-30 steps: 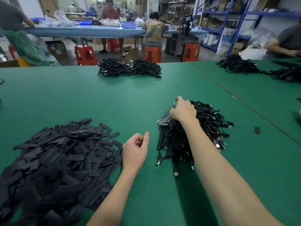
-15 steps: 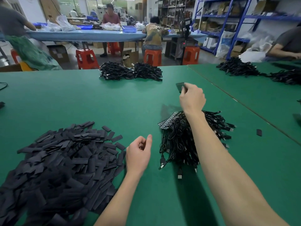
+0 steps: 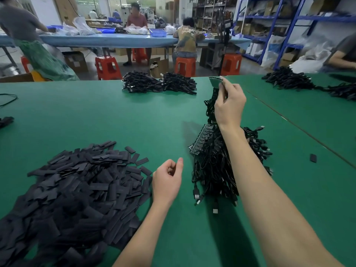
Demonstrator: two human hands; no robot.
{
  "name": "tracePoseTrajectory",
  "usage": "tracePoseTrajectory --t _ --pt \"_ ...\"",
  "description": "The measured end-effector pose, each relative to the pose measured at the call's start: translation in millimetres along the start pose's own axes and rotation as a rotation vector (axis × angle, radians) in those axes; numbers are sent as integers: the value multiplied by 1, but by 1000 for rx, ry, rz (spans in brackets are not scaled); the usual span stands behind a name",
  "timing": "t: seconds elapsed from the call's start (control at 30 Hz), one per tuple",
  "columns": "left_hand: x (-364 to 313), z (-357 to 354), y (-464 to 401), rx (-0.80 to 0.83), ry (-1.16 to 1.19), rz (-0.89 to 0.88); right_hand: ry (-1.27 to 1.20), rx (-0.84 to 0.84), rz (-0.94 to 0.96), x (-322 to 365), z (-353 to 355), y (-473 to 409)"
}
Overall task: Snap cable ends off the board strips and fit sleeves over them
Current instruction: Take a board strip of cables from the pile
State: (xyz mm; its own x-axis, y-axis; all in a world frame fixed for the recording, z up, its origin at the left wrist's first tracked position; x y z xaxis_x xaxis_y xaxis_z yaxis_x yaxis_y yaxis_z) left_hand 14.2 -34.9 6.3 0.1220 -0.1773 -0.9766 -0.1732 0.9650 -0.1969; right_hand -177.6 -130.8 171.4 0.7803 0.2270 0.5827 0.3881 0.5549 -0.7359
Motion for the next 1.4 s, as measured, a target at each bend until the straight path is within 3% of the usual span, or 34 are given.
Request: tracePoseTrajectory --t 0.2,0.33,0.47,0.6,0.73,0.87,1.0,1.1,1.2,1.33,1.4 --pt "-2 -1 -1 -15 -8 -3 1 -131 73 6 -5 -7" --pt "1 -1 -2 -33 20 -3 -23 -69 131 21 -3 36" --pt "-2 1 -1 -73 55 6 -87 -124 106 36 14 89" --pt "-12 8 0 -131 231 11 -194 -149 183 64 37 122" --pt "-15 14 0 -77 451 17 -287 -101 160 95 60 151" --pt "-12 13 4 74 329 2 -307 -94 88 112 76 181" --pt "-16 24 7 -70 662 87 -250 -62 -30 113 69 199" --pt "-17 27 0 -22 804 158 -200 -16 -40 113 55 203" --pt "-20 36 -9 49 675 200 -156 -5 -34 108 38 198" --pt "-33 57 -29 -7 361 81 -88 59 2 97 16 191" --pt "-45 69 -35 22 413 77 -63 110 -17 94 7 187"
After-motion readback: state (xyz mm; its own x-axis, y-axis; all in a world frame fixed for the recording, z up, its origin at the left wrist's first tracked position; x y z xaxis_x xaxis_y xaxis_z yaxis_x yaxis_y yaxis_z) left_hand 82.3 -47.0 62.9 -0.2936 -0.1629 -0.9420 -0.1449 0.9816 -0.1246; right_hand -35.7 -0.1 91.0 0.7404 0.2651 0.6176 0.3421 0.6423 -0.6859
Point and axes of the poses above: each hand's wrist, its own y-axis away from the middle knuckle, its own z-axis out of the back of the hand, x = y × z, the point moved 3 cm from there along -y, towards the middle knuckle, and after that the axes turned 11 degrees about y, right-handed, at the moved point
